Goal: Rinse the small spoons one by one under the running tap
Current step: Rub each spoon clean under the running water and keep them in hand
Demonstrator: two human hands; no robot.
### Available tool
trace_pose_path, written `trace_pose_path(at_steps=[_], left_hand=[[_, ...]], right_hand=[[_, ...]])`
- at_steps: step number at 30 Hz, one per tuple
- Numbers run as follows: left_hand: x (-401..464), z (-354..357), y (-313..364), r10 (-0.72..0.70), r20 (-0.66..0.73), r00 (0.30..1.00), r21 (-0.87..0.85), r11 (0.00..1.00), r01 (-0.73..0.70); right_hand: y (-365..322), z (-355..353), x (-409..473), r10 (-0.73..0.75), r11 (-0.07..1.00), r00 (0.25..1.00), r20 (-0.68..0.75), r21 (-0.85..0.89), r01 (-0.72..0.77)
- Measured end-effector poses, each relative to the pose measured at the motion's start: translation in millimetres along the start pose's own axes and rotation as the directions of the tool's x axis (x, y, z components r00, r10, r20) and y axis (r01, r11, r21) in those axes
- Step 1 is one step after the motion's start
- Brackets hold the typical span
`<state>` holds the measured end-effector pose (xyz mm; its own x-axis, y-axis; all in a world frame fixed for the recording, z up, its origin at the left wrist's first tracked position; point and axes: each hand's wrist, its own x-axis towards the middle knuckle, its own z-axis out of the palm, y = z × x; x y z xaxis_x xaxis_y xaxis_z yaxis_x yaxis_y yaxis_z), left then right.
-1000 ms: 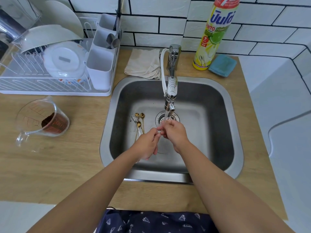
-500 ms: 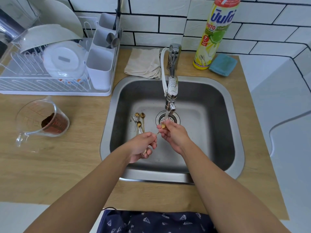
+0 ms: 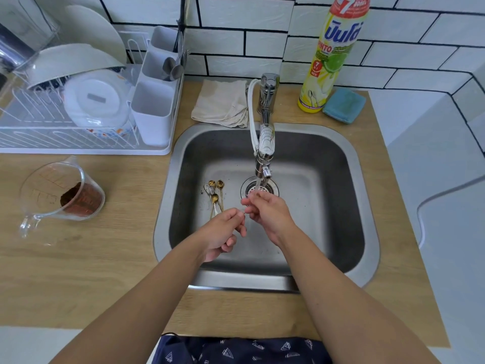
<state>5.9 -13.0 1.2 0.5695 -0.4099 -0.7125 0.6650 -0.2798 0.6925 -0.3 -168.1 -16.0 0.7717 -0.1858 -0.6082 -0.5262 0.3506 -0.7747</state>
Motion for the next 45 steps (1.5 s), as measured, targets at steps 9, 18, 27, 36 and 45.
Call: trace_pose_path(at_steps=[9, 18, 27, 36, 45], left_hand=[[-8.7, -12.9, 4.9, -0.069, 0.280, 0.957, -0.556, 0.802, 0.220], [-5.8, -3.8, -0.3, 0.076, -0.068, 0.995, 0.256, 0.965, -0.056], [-2.6, -8.8, -3.6, 0.102, -0.057, 0.993, 0.268, 0.960, -0.083], [-1.8, -3.2, 6.4, 0.048, -0.030, 0.998, 0.200, 0.979, -0.041], [-2.6, -7.9, 0.7, 0.087, -0.063, 0.994, 0.215, 0.974, -0.071]], right_hand=[[0.5, -7.7, -4.6, -0.005, 0.950, 0.980, 0.201, 0.307, -0.058], [10.2, 2.1, 2.5, -0.078, 0.995, 0.996, -0.042, -0.057, 0.076], [12.2, -0.2, 1.3, -0.058, 0.998, 0.997, -0.047, -0.020, 0.057], [8.8, -8.6, 0.9, -0.067, 0.997, 0.997, -0.030, -0.043, 0.065], [5.7, -3.6, -2.7, -0.020, 0.999, 0.997, 0.069, -0.039, 0.023]])
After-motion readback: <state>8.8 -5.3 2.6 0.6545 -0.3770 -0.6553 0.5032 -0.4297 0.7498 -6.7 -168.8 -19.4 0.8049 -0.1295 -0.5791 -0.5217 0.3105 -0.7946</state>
